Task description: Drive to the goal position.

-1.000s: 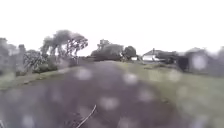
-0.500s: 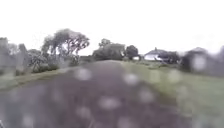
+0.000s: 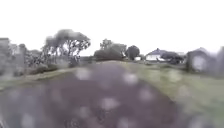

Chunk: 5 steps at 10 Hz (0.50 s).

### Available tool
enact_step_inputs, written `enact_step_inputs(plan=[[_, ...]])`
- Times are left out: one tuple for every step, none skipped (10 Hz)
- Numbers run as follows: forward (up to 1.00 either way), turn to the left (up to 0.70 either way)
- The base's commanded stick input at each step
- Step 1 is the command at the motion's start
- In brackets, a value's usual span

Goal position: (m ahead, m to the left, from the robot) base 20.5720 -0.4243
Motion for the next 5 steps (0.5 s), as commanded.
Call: enact_step_inputs(plan=[[1.00, -0.01], [1.00, -0.02], [1.00, -0.39], [1.00, -0.38], [1.00, -0.38]])
